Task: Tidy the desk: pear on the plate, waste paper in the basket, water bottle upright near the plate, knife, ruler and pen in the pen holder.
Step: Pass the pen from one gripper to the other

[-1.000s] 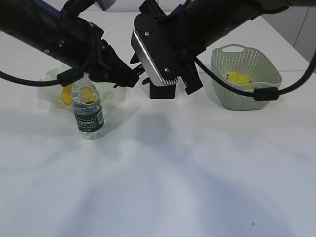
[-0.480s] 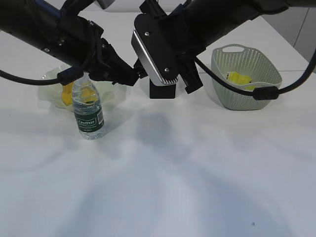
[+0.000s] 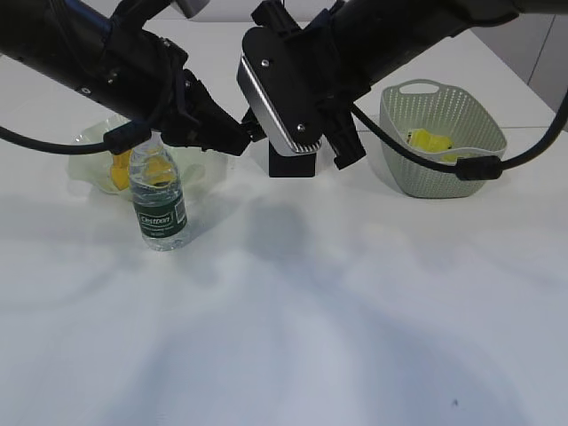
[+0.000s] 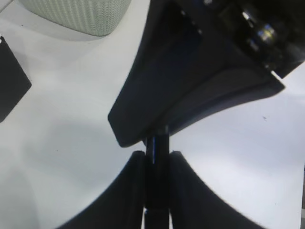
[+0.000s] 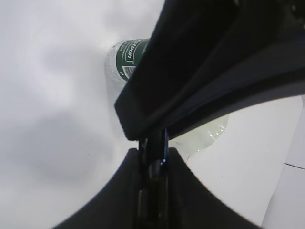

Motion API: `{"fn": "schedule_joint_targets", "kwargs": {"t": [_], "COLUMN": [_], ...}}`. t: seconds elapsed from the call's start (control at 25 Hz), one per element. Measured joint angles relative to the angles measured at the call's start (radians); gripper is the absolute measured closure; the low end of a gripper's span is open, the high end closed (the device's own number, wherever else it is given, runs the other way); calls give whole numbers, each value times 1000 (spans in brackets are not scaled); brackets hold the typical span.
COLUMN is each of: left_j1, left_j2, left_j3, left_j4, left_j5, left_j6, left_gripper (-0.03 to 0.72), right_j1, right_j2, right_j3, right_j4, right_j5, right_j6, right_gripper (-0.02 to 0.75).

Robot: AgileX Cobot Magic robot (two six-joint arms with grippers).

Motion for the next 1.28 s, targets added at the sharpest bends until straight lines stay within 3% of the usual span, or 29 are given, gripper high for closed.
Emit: {"fn": "schedule_joint_targets", "kwargs": {"t": [1.28], "left_j1": [0], "left_j2": [0], "left_j3": [0], "left_j4": [1], "left_j5": [-10], "left_j6": [0], "left_gripper": [591], "right_j1": [0], "right_j2": [0], "right_j3": [0], "right_j4": [5], "right_j5": [-2], "right_j6": [-4], "right_gripper": [659]}}
